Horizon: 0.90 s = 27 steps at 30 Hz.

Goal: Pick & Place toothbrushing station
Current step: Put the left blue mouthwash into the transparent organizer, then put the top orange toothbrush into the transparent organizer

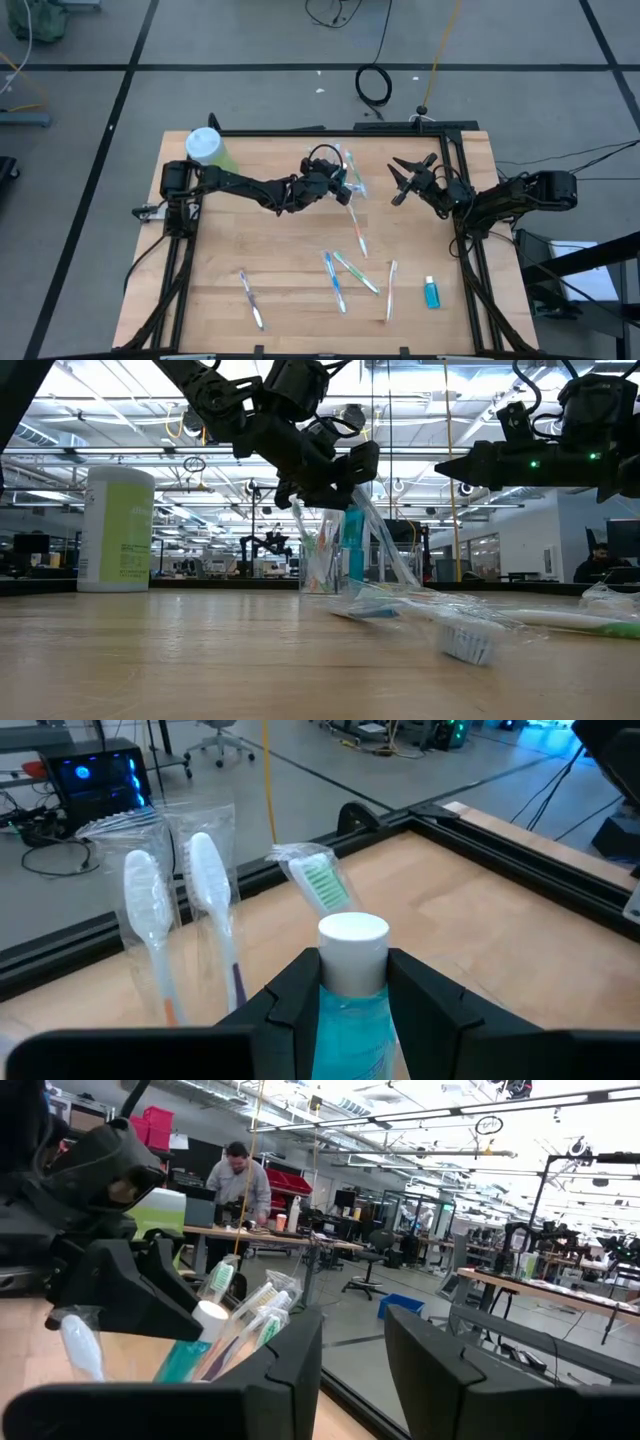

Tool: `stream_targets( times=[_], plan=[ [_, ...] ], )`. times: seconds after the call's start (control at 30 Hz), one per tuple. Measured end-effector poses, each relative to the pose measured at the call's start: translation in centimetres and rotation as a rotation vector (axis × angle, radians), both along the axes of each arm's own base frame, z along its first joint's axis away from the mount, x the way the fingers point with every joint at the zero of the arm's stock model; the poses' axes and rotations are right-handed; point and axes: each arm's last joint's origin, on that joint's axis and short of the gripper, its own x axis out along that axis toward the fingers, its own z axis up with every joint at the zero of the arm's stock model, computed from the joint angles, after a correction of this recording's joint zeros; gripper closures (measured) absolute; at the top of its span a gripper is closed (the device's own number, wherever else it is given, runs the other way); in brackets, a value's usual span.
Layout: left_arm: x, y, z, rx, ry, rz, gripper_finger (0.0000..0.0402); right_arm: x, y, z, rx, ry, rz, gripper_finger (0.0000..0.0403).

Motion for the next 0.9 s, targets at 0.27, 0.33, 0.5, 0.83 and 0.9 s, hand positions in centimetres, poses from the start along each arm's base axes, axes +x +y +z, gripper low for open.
stream_targets(
  times=[0.27, 0.33, 0.5, 0.83, 0.9],
  plan=[
    [0.0, 0.0, 0.0, 0.009, 0.011, -0.004, 0.0280, 0.0, 0.0, 0.0, 0.000, 0.001, 0.000, 0.0298],
    [0.0, 0.0, 0.0, 0.015, 0.018, -0.005, 0.0264, 0.0, 0.0, 0.0, 0.000, 0.000, 0.000, 0.0298],
    [0.0, 0.0, 0.0, 0.014, 0.017, -0.003, 0.0220, 0.0, 0.0, 0.0, 0.000, 0.000, 0.000, 0.0298],
    [-0.3, 0.1, 0.9, 0.025, 0.008, -0.007, 0.0198, 0.0, 0.0, 0.0, 0.000, 0.001, 0.000, 0.0298],
    [-0.6, 0.1, 1.8, 0.024, 0.001, -0.010, 0.0200, 0.0, 0.0, 0.0, 0.007, -0.004, 0.002, 0.0298]
  ],
)
